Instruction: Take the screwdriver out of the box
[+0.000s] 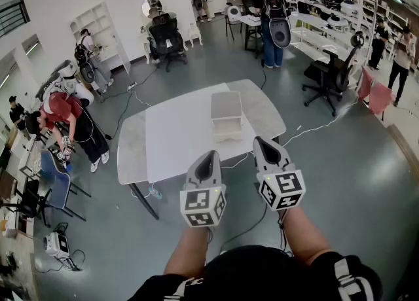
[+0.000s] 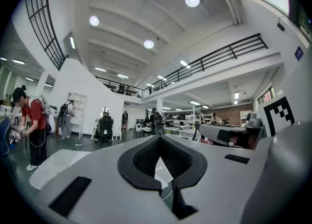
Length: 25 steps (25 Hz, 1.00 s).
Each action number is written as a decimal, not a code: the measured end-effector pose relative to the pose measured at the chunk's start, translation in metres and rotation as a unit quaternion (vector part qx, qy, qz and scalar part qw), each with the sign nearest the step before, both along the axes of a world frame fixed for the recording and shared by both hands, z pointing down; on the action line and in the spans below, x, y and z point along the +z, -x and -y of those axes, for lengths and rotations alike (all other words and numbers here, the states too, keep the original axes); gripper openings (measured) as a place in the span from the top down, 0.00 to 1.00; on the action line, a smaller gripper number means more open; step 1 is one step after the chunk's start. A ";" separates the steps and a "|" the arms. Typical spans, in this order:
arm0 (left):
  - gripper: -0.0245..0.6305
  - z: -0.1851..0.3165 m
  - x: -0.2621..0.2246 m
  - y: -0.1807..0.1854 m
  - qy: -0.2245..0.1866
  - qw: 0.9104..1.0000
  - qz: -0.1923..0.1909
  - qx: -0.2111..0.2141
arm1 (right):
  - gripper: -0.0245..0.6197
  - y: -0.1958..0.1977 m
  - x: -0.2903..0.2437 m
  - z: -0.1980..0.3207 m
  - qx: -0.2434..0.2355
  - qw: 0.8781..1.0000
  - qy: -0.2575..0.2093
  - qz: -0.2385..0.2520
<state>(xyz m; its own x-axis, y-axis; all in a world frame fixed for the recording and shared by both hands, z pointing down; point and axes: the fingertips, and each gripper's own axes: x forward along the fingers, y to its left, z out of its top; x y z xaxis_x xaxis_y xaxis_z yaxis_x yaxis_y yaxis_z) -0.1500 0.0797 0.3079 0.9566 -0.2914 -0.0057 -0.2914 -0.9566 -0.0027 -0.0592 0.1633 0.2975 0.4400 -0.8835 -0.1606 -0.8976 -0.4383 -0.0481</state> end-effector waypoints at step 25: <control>0.94 -0.080 0.048 -0.017 -0.020 0.999 0.033 -0.008 | 0.95 -0.009 0.037 -0.074 -0.002 1.000 -0.010 0.009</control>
<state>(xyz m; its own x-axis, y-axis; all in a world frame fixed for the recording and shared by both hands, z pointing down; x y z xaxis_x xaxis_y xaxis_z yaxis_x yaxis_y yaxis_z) -0.1328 0.1597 0.3557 0.9503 -0.3078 0.0461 -0.3049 -0.9504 -0.0605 -0.0500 0.2376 0.3342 0.4404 -0.8814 -0.1708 -0.8978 -0.4342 -0.0738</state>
